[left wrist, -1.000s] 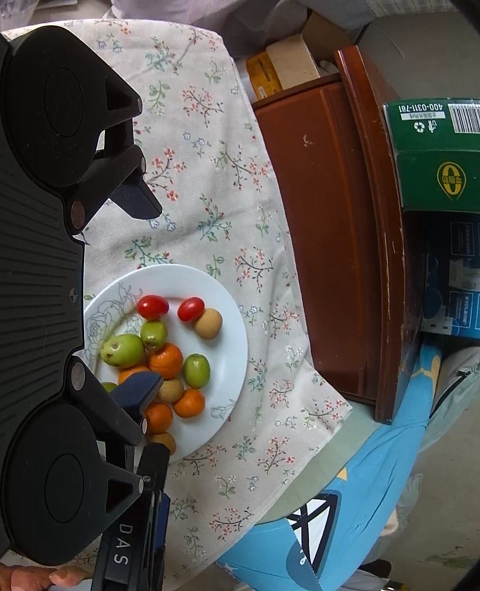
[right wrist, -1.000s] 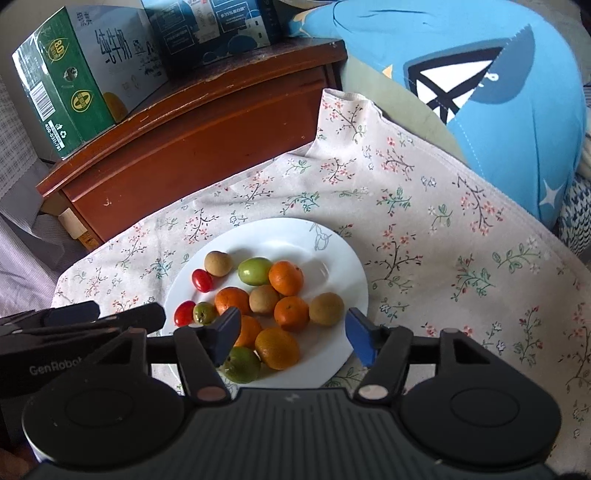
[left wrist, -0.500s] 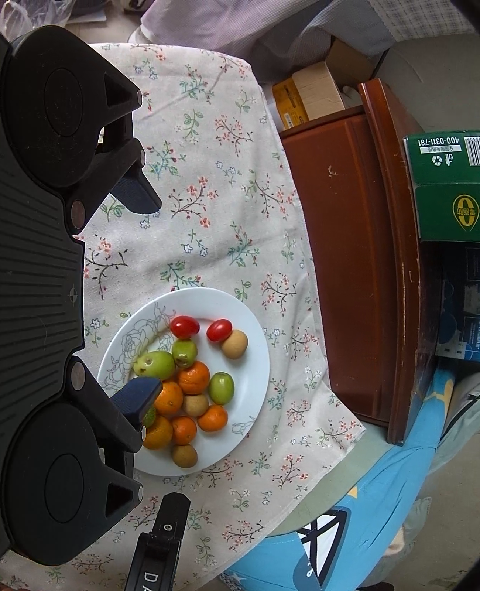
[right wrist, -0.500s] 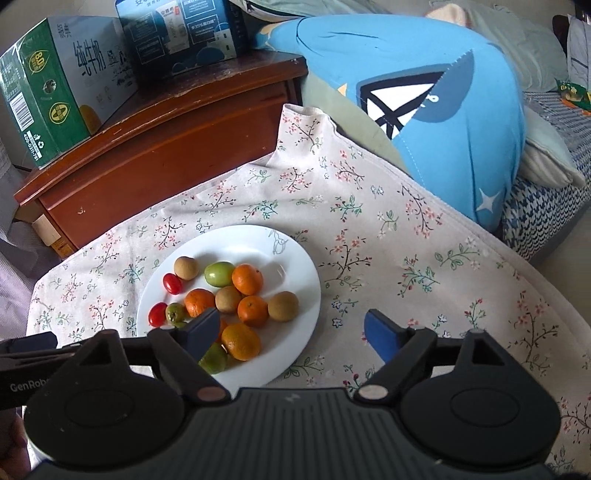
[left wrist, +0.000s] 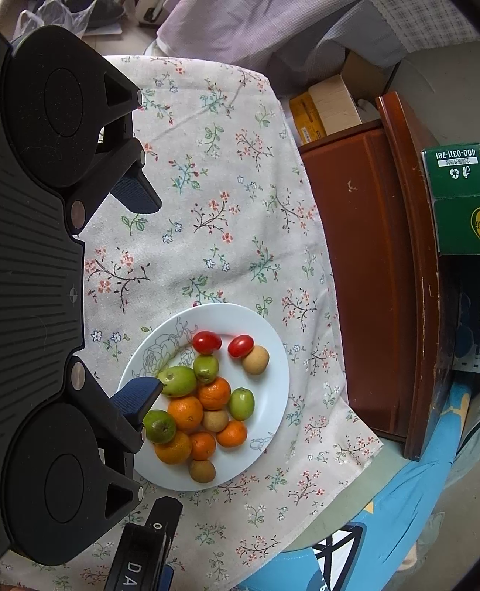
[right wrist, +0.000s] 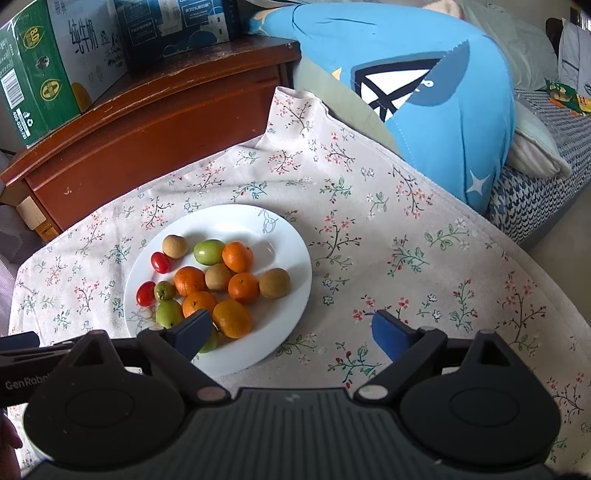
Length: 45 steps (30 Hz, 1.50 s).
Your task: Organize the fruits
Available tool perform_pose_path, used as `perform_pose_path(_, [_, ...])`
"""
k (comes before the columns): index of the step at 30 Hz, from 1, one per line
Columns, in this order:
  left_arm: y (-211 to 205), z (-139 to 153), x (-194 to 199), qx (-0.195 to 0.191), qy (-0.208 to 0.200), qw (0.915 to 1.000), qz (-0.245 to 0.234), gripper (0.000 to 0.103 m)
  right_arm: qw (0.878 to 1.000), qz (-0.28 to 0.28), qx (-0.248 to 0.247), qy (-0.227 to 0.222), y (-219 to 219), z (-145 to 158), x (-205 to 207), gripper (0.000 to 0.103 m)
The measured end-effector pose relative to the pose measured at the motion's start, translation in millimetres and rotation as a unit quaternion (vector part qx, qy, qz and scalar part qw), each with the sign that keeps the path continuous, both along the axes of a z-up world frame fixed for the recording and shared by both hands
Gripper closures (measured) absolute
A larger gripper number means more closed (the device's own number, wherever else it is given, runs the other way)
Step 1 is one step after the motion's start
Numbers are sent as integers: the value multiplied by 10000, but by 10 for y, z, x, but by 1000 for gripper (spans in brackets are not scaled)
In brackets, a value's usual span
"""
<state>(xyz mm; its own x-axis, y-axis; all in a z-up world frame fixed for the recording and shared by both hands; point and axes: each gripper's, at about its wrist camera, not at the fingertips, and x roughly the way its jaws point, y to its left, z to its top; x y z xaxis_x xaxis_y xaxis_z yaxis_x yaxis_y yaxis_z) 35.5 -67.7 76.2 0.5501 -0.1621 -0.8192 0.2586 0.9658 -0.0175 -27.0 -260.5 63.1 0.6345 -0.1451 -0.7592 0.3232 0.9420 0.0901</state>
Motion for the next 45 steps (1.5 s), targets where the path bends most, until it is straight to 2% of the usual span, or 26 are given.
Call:
perform_pose_path(16, [-22, -96, 35, 284, 100, 9995, 125, 7, 9985, 97, -370, 402, 116, -167, 79, 8])
perform_pose_path(45, [-91, -196, 22, 507, 183, 9985, 56, 7, 9964, 313, -599, 508, 197, -230, 109, 8])
